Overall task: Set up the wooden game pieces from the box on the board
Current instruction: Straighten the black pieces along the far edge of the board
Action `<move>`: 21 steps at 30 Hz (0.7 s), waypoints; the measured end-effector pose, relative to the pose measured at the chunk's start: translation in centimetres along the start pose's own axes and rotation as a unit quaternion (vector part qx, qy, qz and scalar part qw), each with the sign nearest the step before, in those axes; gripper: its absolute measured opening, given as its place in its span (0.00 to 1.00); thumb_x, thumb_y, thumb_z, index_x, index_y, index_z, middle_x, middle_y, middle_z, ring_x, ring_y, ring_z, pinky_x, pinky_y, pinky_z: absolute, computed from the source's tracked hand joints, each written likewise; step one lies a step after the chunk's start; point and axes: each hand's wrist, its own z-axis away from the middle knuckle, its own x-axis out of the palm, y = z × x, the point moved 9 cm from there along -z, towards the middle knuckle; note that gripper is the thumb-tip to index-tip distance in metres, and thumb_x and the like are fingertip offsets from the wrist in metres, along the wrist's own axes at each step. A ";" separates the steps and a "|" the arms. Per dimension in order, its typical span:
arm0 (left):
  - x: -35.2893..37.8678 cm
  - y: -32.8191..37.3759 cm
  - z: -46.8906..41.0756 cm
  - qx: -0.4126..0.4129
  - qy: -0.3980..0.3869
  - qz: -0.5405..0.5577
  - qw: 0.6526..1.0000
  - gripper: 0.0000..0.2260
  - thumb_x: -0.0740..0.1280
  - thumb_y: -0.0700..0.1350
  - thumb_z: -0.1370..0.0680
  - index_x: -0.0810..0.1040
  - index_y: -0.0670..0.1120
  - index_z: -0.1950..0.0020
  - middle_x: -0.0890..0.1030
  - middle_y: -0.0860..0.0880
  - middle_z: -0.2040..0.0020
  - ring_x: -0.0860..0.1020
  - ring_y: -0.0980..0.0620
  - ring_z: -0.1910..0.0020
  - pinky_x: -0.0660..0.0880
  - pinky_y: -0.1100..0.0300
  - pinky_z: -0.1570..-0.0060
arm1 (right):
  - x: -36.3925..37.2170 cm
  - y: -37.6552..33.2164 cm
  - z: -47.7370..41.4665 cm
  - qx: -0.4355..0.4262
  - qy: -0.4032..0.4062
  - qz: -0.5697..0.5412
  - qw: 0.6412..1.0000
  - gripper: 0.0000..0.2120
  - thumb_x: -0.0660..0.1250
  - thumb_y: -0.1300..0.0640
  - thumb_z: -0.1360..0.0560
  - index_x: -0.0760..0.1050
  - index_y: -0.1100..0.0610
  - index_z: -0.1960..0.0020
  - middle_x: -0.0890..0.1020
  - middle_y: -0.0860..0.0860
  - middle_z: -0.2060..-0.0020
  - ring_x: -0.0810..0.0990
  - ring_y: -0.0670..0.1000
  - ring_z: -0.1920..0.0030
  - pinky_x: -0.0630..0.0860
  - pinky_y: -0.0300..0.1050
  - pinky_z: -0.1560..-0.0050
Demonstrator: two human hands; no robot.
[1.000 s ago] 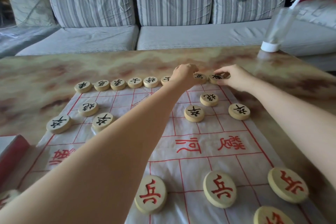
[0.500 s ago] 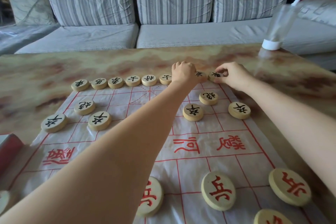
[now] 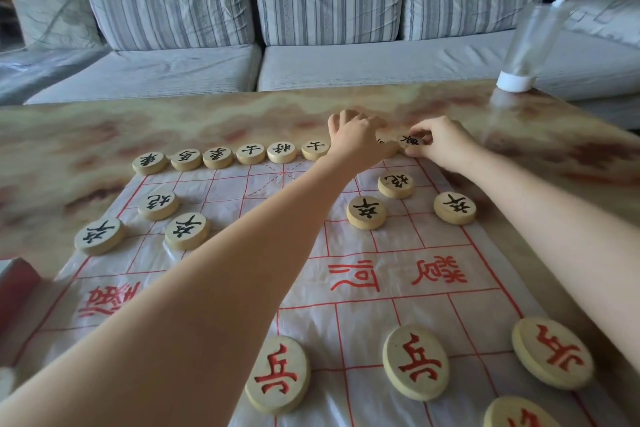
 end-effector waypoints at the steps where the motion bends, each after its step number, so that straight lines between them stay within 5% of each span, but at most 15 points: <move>1: -0.1 0.1 0.0 0.006 0.012 -0.017 1.000 0.24 0.64 0.63 0.29 0.73 0.53 0.37 0.75 0.50 0.38 0.61 0.46 0.33 0.52 0.52 0.34 | 0.0 0.0 0.0 -0.002 -0.001 0.000 1.000 0.21 0.74 0.58 0.31 0.76 0.59 0.39 0.79 0.57 0.44 0.73 0.50 0.51 0.65 0.39 0.49; 6: -0.5 -0.3 0.0 -0.020 0.046 -0.034 0.998 0.23 0.67 0.64 0.32 0.77 0.51 0.45 0.78 0.50 0.44 0.65 0.46 0.37 0.56 0.53 0.38 | 0.0 -0.2 0.0 -0.005 -0.003 0.007 1.000 0.21 0.73 0.58 0.30 0.76 0.59 0.38 0.79 0.57 0.44 0.71 0.49 0.52 0.64 0.38 0.49; 13: -0.4 -0.7 0.0 -0.041 -0.001 0.060 0.997 0.23 0.66 0.57 0.28 0.70 0.54 0.33 0.77 0.55 0.38 0.63 0.49 0.34 0.53 0.52 0.34 | 0.0 0.0 -0.1 0.012 -0.008 0.003 1.000 0.24 0.74 0.55 0.32 0.75 0.58 0.38 0.78 0.57 0.41 0.76 0.55 0.43 0.69 0.43 0.43; 21: 0.1 -2.0 0.3 -0.052 0.020 0.065 0.996 0.22 0.67 0.60 0.29 0.74 0.53 0.38 0.79 0.54 0.43 0.64 0.48 0.35 0.54 0.50 0.32 | 0.0 0.4 0.3 0.008 -0.003 -0.042 0.999 0.25 0.74 0.51 0.32 0.74 0.59 0.38 0.74 0.50 0.52 0.71 0.48 0.52 0.65 0.38 0.49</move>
